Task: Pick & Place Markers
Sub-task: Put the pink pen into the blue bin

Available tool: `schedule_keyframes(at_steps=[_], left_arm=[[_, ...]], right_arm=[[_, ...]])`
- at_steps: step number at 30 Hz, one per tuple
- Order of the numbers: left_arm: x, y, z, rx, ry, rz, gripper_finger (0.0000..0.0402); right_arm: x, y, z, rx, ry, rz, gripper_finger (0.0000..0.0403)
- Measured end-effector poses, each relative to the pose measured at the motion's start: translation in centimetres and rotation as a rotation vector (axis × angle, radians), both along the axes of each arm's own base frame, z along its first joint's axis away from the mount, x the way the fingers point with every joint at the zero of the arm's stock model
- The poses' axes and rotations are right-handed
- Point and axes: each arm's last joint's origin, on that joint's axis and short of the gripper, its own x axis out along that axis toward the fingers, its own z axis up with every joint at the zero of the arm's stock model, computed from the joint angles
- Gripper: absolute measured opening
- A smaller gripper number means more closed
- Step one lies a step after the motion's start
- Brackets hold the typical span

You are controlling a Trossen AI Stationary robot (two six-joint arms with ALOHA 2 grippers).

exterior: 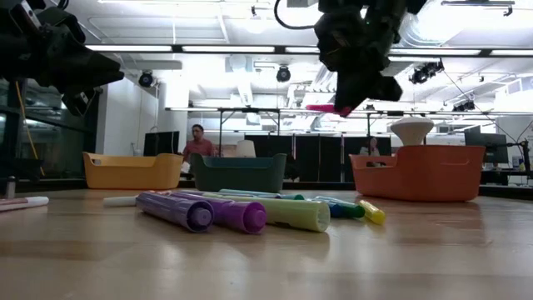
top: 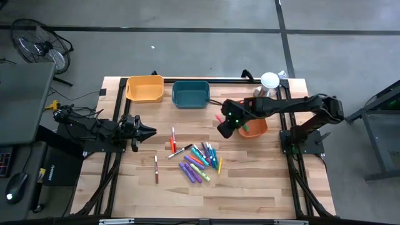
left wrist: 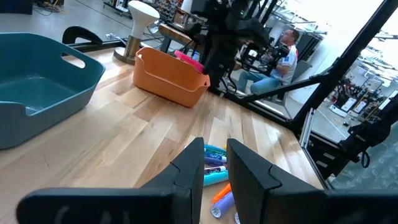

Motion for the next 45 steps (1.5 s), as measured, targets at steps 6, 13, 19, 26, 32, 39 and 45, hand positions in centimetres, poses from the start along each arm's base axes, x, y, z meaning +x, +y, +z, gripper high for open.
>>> schedule_keyframes(at_steps=[6,13,19,26,32,39,45], left_arm=[[0.0,0.0,0.0,0.000,0.000,0.000,0.0067],[0.0,0.0,0.0,0.000,0.000,0.000,0.0067],[0.0,0.0,0.0,0.000,0.000,0.000,0.0067],[0.0,0.0,0.0,0.000,0.000,0.000,0.0067],[0.0,0.0,0.0,0.000,0.000,0.000,0.0067],[0.0,0.0,0.0,0.000,0.000,0.000,0.0067],[0.0,0.0,0.0,0.000,0.000,0.000,0.0067]], right_arm=[[0.0,-2.0,0.2,-0.063,-0.042,0.055,0.0036],[1.8,-4.5,0.8,-0.120,-0.065,0.136,0.0037],[4.6,-7.9,1.7,-0.200,-0.032,0.219,0.0041],[8.2,-11.4,1.7,-0.324,0.024,0.342,0.0038],[10.5,-13.7,1.0,-0.477,0.082,0.417,0.0045],[12.6,-15.4,-0.9,-0.556,0.134,0.520,0.0040],[14.4,-16.1,-1.7,-0.562,0.137,0.548,0.0048]])
